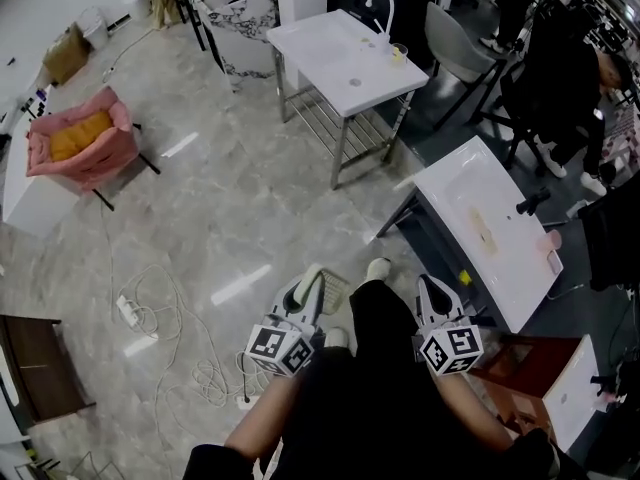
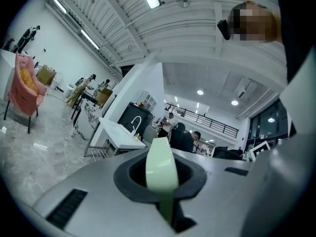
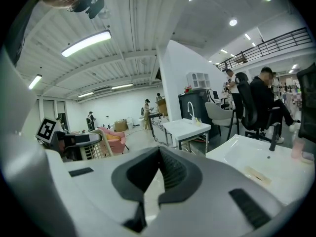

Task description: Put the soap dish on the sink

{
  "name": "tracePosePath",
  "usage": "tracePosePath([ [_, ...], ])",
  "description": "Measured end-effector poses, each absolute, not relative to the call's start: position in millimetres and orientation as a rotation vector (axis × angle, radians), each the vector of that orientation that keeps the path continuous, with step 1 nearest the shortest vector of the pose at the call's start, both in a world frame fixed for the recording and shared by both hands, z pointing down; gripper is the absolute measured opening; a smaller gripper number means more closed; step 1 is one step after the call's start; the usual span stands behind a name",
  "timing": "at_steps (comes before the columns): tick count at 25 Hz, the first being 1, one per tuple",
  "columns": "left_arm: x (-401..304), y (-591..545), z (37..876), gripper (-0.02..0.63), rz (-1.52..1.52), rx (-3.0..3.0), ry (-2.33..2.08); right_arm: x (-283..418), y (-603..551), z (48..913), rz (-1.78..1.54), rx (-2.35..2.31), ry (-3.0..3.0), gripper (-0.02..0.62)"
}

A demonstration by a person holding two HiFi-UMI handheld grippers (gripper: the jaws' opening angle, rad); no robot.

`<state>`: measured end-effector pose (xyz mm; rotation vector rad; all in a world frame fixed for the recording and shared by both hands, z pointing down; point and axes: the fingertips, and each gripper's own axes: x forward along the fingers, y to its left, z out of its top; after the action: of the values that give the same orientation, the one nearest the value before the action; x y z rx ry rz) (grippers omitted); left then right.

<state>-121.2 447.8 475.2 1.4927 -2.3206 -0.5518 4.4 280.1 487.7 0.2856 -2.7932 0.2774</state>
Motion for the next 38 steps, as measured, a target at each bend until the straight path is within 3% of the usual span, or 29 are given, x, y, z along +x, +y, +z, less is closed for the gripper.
tracePosePath([
  [17,-149.7,329.9,480.9,0.021,-0.447,1.586,-2.218,-14.7,179.0,513.3,0.400,0.417,-2.771,-0.002],
  [38,-193.5,28.6,484.0,0.021,-0.261,1.780,-2.012,-24.3,-95.6,538.4,0.565,0.729,-2.722,-0.002],
])
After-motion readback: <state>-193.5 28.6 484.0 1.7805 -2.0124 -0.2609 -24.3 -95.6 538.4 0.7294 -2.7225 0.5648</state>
